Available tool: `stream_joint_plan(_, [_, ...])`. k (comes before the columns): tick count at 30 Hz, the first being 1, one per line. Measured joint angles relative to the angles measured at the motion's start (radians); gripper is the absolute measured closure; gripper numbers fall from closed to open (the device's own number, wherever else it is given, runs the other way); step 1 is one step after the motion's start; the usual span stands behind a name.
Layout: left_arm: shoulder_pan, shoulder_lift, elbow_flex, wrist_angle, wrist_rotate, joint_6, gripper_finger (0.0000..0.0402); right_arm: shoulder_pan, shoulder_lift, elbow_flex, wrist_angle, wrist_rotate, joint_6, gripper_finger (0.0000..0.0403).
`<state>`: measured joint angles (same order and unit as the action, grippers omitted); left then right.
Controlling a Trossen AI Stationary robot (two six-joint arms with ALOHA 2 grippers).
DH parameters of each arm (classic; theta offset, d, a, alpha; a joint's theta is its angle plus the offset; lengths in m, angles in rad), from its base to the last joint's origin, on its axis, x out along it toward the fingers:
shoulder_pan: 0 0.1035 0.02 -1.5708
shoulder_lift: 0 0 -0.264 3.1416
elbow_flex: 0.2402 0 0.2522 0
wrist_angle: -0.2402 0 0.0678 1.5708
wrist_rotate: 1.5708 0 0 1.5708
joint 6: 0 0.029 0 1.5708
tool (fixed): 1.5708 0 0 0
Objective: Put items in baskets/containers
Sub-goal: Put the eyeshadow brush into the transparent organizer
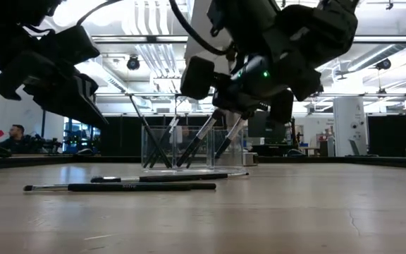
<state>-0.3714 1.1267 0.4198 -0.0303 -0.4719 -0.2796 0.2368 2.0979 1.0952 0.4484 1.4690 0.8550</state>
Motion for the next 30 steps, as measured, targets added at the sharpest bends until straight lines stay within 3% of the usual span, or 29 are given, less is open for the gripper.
stream_joint_plan(21, [0.000,0.000,0.000,-0.001,0.061,-0.007,0.0401,-0.036,-0.021,0.035,-0.002,0.059,-0.122,0.0377])
stream_joint_plan(30, [0.000,0.000,-0.004,0.000,0.061,-0.008,0.0401,-0.048,-0.019,-0.022,-0.003,0.044,-0.002,0.0355])
